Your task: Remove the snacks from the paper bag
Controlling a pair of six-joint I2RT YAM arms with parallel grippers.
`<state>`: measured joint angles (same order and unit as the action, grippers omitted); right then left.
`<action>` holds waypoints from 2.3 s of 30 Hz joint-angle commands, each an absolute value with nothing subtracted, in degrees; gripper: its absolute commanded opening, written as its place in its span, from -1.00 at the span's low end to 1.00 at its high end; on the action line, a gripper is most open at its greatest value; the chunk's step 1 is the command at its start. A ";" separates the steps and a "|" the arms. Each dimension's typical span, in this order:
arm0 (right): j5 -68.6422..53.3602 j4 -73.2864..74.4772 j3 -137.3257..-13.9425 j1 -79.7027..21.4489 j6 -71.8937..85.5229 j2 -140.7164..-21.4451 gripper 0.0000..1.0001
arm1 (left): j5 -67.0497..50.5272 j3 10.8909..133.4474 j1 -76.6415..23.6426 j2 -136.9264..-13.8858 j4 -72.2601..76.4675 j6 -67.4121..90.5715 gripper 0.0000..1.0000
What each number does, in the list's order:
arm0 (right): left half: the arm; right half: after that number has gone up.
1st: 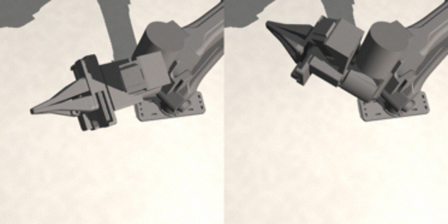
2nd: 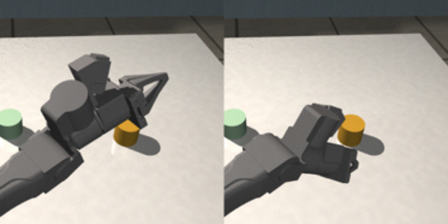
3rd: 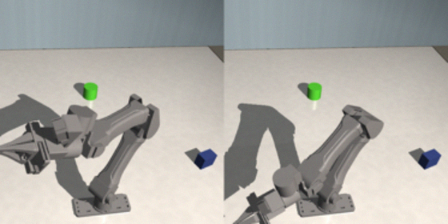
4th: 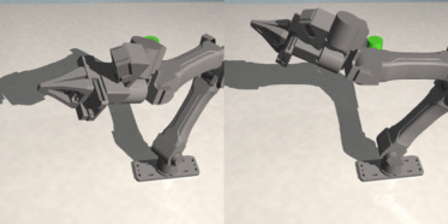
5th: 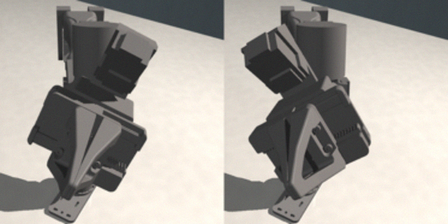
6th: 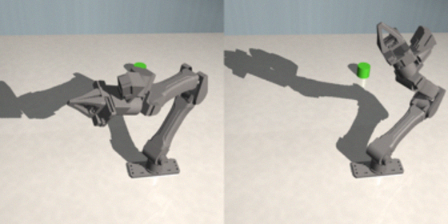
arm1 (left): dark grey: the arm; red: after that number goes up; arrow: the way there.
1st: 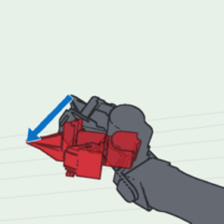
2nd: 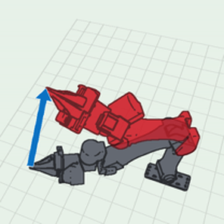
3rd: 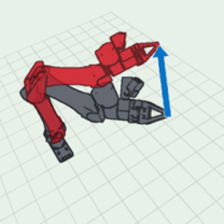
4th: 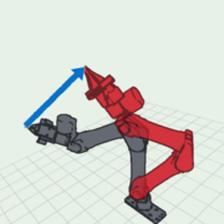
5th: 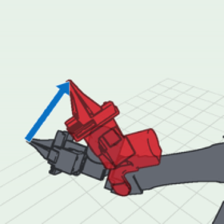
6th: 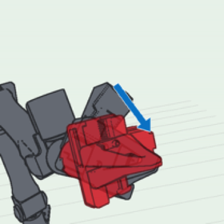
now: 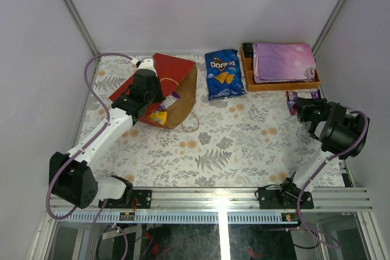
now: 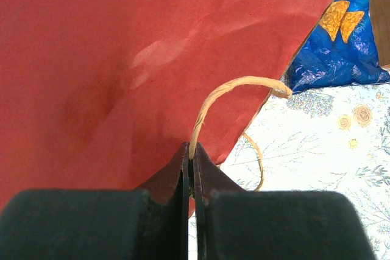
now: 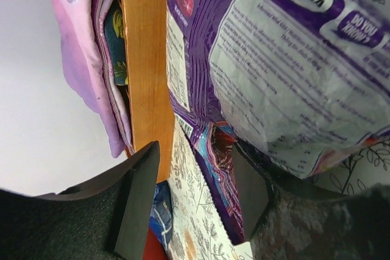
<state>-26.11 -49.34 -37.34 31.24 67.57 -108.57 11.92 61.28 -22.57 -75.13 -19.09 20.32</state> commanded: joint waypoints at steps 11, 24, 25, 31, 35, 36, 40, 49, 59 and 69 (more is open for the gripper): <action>-20.58 -33.41 -43.21 30.85 60.08 -90.07 -0.81 | 12.32 61.68 -23.31 -73.61 -18.54 20.23 -1.00; -21.58 -49.27 -37.53 32.51 69.77 -108.10 -1.00 | 12.31 62.69 -23.58 -73.94 -19.02 20.00 -1.00; -21.76 -49.87 -37.38 32.47 69.72 -108.13 -1.00 | 12.48 62.72 -23.62 -74.00 -19.07 19.99 -1.00; -22.26 -47.42 -37.67 32.45 67.70 -99.93 -1.00 | 12.26 63.92 -24.03 -74.05 -19.60 20.47 -1.00; -22.86 -41.90 -39.25 31.74 64.00 -88.97 -0.66 | 13.13 64.07 -24.29 -73.35 -19.47 20.12 -1.00; -22.65 -40.13 -39.68 31.04 62.70 -85.95 -0.51 | 13.42 64.13 -24.32 -73.42 -19.35 19.93 -1.00; -19.68 -28.41 -41.94 22.61 54.00 -73.64 0.19 | 13.06 63.81 -24.35 -73.35 -18.70 20.19 -1.00; -9.26 -29.67 -33.26 -7.19 53.93 -60.73 0.78 | 10.01 59.01 -24.50 -70.33 -12.96 22.51 -1.00; -1.26 -30.39 -39.56 -31.39 53.60 -78.58 0.78 | 11.51 56.38 -24.52 -69.04 -12.26 22.36 -1.00; -6.01 -37.54 -41.92 -33.95 58.48 -88.14 0.72 | 4.51 51.96 -24.52 -67.85 -4.50 23.01 -1.00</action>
